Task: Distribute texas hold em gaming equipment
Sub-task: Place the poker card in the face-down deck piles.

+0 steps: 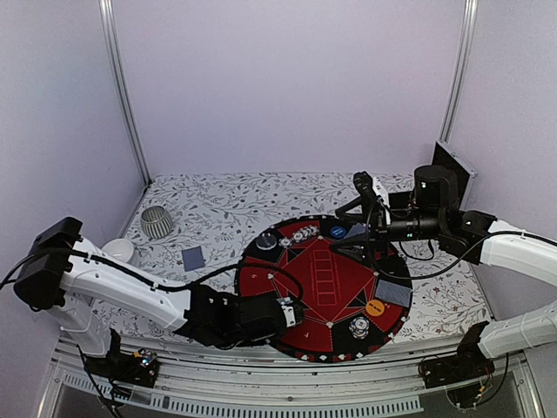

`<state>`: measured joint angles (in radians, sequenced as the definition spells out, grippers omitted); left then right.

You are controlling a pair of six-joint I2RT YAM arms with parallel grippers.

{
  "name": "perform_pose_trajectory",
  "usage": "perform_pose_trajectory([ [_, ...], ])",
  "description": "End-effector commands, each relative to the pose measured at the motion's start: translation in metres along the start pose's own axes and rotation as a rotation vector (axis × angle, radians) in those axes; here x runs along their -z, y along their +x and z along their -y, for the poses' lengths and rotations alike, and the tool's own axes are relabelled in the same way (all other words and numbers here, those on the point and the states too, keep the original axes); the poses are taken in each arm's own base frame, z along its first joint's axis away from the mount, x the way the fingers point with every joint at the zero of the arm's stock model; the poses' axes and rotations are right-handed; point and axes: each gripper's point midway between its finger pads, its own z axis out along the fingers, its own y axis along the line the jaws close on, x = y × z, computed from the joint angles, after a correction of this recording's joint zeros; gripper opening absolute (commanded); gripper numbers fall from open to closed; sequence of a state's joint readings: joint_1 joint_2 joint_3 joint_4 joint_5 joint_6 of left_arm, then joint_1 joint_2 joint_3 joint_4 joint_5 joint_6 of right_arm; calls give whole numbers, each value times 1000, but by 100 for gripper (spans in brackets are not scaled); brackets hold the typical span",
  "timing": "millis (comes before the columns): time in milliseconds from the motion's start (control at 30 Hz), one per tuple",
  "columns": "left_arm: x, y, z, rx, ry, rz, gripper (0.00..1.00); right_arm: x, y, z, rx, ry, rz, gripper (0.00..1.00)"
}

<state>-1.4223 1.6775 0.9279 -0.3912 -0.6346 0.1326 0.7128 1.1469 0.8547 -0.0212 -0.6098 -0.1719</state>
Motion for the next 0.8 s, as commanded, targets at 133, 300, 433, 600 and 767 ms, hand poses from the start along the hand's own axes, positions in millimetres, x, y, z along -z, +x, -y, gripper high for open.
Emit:
perform_pose_trajectory([
  [133, 11, -18, -2, 11, 10, 97, 46, 5, -9, -7, 9, -17, 33, 99],
  [300, 29, -26, -5, 26, 65, 151, 56, 4, -8, -7, 9, -24, 31, 99],
  [433, 43, -35, -28, 127, 67, 198, 68, 3, -8, -7, 4, -27, 30, 99],
  [600, 12, 16, -119, 620, 112, 32, 71, 5, -12, -6, 2, -13, 39, 99],
  [767, -18, 113, -173, 994, 35, -200, 98, 8, -12, -6, 3, -10, 46, 99],
])
